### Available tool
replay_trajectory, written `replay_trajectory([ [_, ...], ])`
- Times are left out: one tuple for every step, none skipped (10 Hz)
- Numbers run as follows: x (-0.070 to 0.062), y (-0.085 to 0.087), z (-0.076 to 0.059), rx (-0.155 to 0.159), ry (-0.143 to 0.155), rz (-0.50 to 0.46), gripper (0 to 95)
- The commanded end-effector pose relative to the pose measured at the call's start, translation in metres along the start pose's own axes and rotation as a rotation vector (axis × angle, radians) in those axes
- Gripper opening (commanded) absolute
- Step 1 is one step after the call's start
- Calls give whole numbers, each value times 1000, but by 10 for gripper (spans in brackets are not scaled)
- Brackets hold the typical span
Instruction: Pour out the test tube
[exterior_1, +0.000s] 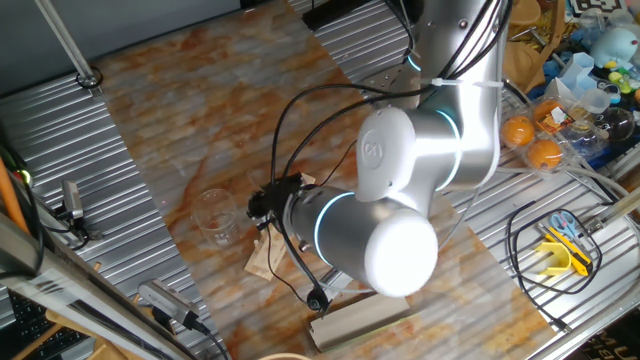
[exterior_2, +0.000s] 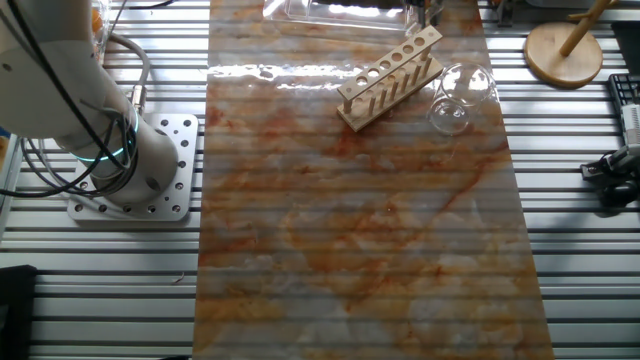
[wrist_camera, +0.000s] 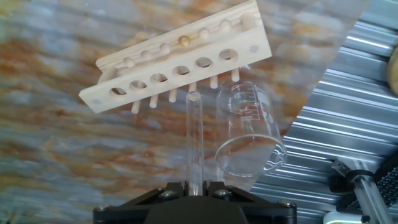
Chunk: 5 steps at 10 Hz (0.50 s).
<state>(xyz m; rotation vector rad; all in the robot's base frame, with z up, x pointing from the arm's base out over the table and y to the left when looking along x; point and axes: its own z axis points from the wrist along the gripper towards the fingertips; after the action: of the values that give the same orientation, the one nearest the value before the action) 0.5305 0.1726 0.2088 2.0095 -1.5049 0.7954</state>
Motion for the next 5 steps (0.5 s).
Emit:
replay_trajectory([
  [-2,5,2,-6,22,3,0],
  [-4,8,4,-7,29,2,0],
  [-6,11,6,-3,38,4,0],
  [-7,13,7,3,50,5,0],
  [-11,15,9,3,55,2,0],
])
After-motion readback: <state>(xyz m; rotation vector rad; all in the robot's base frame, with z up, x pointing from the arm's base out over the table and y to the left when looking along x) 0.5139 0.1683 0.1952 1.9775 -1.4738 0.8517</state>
